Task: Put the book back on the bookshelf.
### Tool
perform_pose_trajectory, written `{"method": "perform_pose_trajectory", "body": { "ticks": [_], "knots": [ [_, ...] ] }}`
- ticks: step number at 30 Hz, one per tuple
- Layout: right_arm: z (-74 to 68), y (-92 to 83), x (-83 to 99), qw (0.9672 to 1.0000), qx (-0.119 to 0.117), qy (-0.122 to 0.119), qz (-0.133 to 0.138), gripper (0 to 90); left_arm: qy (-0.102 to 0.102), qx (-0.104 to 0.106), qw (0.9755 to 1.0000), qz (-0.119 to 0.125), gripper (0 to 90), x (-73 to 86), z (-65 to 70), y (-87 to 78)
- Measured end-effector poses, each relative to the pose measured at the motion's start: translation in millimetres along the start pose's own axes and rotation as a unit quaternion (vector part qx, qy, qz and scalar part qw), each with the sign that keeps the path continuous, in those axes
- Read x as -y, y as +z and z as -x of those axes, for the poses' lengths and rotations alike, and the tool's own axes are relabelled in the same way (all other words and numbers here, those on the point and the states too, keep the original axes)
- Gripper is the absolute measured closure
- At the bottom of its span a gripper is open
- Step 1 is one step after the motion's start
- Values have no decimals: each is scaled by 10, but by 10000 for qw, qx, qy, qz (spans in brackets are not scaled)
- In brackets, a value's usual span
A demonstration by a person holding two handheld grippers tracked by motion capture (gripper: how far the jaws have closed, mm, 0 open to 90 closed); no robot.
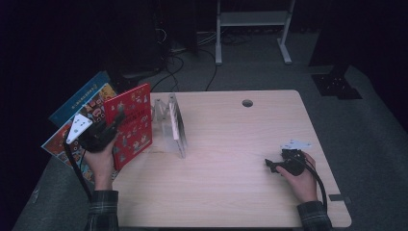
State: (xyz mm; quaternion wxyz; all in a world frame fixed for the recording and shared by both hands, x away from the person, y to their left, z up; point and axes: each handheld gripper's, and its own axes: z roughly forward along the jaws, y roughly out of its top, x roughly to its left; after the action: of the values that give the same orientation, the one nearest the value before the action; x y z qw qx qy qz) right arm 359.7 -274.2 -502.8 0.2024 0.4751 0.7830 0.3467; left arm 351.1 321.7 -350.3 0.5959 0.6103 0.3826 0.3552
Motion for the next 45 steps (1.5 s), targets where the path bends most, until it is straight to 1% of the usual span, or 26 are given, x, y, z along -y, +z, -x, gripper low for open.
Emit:
{"method": "perform_pose_trajectory", "body": {
  "ticks": [4, 8, 15, 18, 21, 23, 26, 30, 33, 37, 38, 39, 42, 45],
  "knots": [
    [5, 0, 0, 10000, 8, 4, 2, 132, 21, -90, 10000, -25, 794, 37, -33, 150],
    [8, 1, -1, 10000, 9, 2, 4, 131, -56, -98, 9999, 32, 795, 61, -81, 271],
    [9, 1, -1, 10000, 12, 1, 5, 132, -31, -238, 9996, 152, 794, 60, -135, 417],
    [9, 1, -1, 10000, 12, -1, 4, 132, -92, -220, 9995, 197, 794, 88, -156, 457],
    [9, 1, -1, 10000, 12, -1, 5, 132, -65, -253, 9995, 192, 794, 132, -149, 493],
    [9, 1, -1, 10000, 12, -1, 5, 132, -62, -250, 9996, 151, 794, 159, -143, 505],
    [9, 2, -1, 10000, 12, 0, 5, 132, -42, -234, 9995, 192, 793, 189, -138, 488],
    [9, 2, -1, 10000, 13, -3, 5, 132, -42, -233, 9996, 142, 793, 197, -144, 452],
    [8, 1, -1, 10000, 12, -1, 3, 132, 9, -237, 9997, 46, 793, 220, -131, 407],
    [8, 1, -1, 10000, 13, 1, 3, 132, -19, -254, 9996, -157, 793, 308, -134, 384],
    [8, 1, -1, 10000, 13, 0, 3, 132, -72, -238, 9995, -179, 792, 338, -132, 386],
    [9, 2, -1, 10000, 15, -7, 6, 132, -74, -246, 9995, -165, 792, 359, -122, 382],
    [10, 2, -1, 10000, 15, -15, 12, 132, -58, -266, 9994, -230, 792, 370, -109, 366],
    [10, 2, -1, 10000, 16, -13, 11, 132, -24, -306, 9989, -345, 792, 396, -104, 374]
  ]
}}
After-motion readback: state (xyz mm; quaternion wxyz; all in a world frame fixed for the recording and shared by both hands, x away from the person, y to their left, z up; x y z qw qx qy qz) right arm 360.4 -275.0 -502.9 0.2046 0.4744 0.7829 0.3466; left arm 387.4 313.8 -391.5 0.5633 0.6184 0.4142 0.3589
